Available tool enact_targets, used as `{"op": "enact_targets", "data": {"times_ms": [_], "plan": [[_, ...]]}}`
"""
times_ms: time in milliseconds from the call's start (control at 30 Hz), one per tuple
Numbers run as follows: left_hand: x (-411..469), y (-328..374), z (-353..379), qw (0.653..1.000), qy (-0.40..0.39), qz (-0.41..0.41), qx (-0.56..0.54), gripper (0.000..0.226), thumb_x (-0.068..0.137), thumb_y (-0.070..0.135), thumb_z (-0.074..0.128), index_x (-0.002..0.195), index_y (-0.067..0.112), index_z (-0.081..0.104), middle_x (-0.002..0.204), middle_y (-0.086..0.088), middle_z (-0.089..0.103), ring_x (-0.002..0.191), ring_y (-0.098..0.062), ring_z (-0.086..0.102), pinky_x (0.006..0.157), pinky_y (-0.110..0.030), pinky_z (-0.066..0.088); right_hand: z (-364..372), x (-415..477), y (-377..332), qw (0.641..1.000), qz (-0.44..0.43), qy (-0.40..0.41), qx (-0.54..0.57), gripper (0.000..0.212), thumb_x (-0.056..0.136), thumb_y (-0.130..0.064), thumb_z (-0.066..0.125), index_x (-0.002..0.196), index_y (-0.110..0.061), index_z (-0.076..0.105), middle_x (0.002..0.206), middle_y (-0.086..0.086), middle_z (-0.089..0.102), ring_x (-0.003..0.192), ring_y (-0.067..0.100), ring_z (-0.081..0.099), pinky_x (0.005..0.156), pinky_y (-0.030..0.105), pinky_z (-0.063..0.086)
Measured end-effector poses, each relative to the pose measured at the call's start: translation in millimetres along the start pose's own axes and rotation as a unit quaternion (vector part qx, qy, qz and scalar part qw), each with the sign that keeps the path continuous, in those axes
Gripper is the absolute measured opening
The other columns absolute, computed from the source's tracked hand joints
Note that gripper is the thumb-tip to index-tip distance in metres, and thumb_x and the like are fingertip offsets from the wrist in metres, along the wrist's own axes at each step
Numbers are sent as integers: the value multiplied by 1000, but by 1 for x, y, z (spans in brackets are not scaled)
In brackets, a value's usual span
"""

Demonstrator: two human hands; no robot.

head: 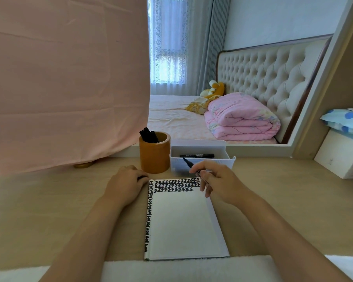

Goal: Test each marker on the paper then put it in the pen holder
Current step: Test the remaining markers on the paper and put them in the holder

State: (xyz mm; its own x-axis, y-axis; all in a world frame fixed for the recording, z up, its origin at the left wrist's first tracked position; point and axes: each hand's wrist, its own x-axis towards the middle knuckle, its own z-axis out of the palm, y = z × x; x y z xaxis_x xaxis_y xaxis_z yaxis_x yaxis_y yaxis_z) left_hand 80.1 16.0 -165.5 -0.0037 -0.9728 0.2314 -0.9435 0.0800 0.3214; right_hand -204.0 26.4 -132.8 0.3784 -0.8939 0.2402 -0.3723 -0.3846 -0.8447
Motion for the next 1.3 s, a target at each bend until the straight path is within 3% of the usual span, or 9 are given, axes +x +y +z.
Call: {"op": "enact_targets", "data": {"times_ms": [133, 267, 400, 467, 567, 633, 767, 967, 1300], "plan": [[0, 13, -2, 998, 52, 41, -6, 31, 100, 38, 47, 120, 29, 68, 114, 3, 59, 108, -15, 49, 88, -30, 43, -3, 2, -4, 996, 7, -7, 94, 47, 101, 9, 35, 114, -21, 69, 108, 10, 63, 80, 16, 67, 70, 28, 58], [-2, 43, -3, 991, 69, 116, -3, 30, 96, 46, 51, 116, 31, 67, 111, 13, 59, 100, -7, 47, 82, -24, 38, -6, 1, 0, 992, 0, -5, 129, 44, 88, 22, 52, 115, -9, 68, 88, -2, 68, 78, 15, 68, 75, 26, 55], [-7, 63, 9, 990, 5, 137, 30, 51, 89, 65, 48, 127, 34, 59, 117, 12, 58, 103, -7, 46, 82, -27, 39, -7, -2, 6, 990, 9, 19, 137, 5, 94, 4, 59, 96, 0, 59, 63, 7, 54, 53, 24, 51, 54, 33, 46], [-9, 65, 14, 990, -17, 130, 50, 60, 85, 73, 45, 131, 36, 54, 120, 11, 57, 104, -8, 46, 81, -29, 40, -6, -2, 11, 987, 27, 35, 156, 7, 100, -2, 49, 94, -1, 53, 56, 8, 49, 46, 25, 41, 49, 33, 36], [-8, 64, 18, 990, -29, 125, 61, 68, 82, 77, 43, 137, 37, 50, 125, 10, 55, 107, -9, 45, 83, -30, 40, -3, -3, 15, 981, 61, 47, 177, 15, 101, -4, 44, 107, -6, 57, 67, 17, 61, 52, 32, 54, 50, 34, 46], [-8, 66, 19, 991, -30, 122, 55, 71, 80, 78, 43, 138, 37, 48, 125, 10, 54, 108, -9, 44, 82, -30, 37, 0, -1, 18, 986, 67, 37, 148, 15, 97, 0, 51, 106, -5, 61, 75, 17, 66, 58, 30, 60, 50, 31, 48], [-7, 70, 23, 992, -35, 110, 47, 74, 77, 81, 44, 137, 38, 47, 122, 12, 54, 105, -7, 43, 83, -30, 37, 8, 4, 21, 994, 74, 42, 74, 4, 90, -2, 65, 87, -4, 62, 64, 13, 65, 50, 21, 56, 48, 27, 44], [-6, 70, 24, 992, -46, 100, 56, 76, 75, 83, 44, 138, 40, 46, 127, 11, 53, 109, -9, 43, 86, -31, 39, 9, 6, 26, 995, 69, 66, 16, 23, 86, -7, 68, 67, -11, 57, 53, -1, 60, 47, 10, 51, 54, 28, 46], [-6, 70, 22, 993, -57, 98, 40, 75, 76, 82, 48, 139, 41, 46, 127, 11, 52, 109, -10, 42, 88, -33, 42, 11, 9, 33, 996, 52, 66, 1, 22, 83, -8, 71, 67, -10, 56, 60, 9, 61, 53, 12, 52, 52, 29, 44]]}}
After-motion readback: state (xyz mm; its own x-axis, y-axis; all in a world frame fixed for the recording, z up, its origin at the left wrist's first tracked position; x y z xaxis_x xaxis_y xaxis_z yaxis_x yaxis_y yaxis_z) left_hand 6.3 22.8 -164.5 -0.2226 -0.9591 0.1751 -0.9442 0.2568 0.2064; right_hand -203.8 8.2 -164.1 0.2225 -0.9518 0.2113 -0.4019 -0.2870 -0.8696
